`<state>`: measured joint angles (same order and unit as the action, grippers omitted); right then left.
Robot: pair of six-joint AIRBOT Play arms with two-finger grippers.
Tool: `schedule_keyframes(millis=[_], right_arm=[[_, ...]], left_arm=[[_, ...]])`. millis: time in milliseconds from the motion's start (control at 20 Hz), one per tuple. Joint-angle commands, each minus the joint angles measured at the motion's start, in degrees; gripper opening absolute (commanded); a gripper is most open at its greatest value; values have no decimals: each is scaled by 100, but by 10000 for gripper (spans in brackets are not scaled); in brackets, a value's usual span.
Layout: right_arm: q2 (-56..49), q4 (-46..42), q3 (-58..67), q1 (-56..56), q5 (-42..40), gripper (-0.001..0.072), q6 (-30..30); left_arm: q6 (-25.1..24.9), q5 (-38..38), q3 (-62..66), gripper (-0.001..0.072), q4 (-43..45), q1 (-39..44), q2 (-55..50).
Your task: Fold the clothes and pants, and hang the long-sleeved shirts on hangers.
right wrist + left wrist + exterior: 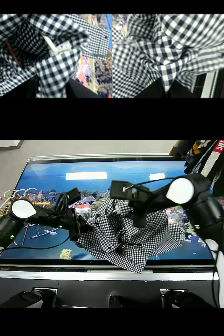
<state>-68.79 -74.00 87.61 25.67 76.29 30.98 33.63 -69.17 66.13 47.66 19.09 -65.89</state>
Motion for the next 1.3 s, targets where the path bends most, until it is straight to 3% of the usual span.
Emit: schedule_keyframes(millis=[0,150,250,350,500,650,800,1050,1200,1250], right_arm=[[402,-105,0,-291,-33,391,317],[946,-101,0,-1071,39,409,389],[1119,-66,-2,-1773,216,540,400],[1054,348,-15,-2533,223,617,398],[695,1172,-15,-3217,302,622,109],[225,1615,-15,-3213,586,622,-636],[-179,1834,-15,-3213,866,621,-1016],[-535,2188,-15,-3213,1091,588,-1534],[-603,2212,-15,-3213,1215,477,-1563],[-601,2214,-15,-3213,1292,372,-1663]], left_arm=[[-94,74,11,20,-11,4,170],[-136,101,11,20,-13,4,352],[-243,103,11,20,-13,7,487],[-367,103,11,20,-13,4,621],[-367,101,11,20,-15,4,684],[-369,101,11,20,-15,4,678],[-369,101,9,20,-13,4,673],[-367,101,9,21,-13,4,671],[-367,103,9,22,-13,4,671],[-367,103,9,22,-13,4,671]])
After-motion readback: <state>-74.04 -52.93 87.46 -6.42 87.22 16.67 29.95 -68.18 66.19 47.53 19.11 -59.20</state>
